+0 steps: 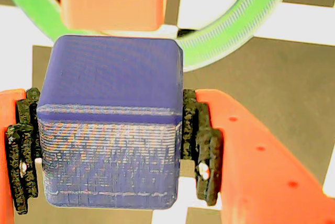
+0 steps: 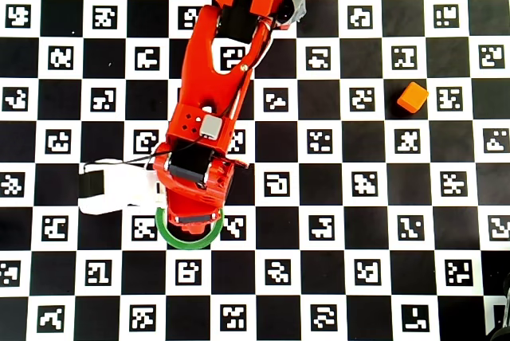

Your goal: Grab the red cube then put it in the green circle then put the blue cube on top and finally the orange cube on top

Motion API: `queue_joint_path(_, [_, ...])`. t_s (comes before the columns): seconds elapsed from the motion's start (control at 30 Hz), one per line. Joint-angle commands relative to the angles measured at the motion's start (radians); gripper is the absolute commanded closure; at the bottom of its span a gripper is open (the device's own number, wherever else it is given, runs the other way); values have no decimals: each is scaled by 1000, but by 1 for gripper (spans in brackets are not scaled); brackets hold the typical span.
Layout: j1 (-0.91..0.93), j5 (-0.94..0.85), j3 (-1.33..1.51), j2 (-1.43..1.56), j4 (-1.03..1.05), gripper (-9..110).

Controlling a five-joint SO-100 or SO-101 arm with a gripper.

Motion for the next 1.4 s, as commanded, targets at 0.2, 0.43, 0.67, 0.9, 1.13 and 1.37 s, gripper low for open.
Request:
queue_joint_path(0.2, [-2,-5,48,92,-83,98])
queue_joint_path(0.43, [3,-9,84,72,-132,98])
queue_joint_path(0.67, [12,-15,101,40,-169,97])
queue_joint_path(0.9, [20,-23,117,20,-192,97])
queue_joint_path(1.13, [21,-25,156,11,-222,97])
queue_joint_path(1.37, [21,-21,166,9,-232,97])
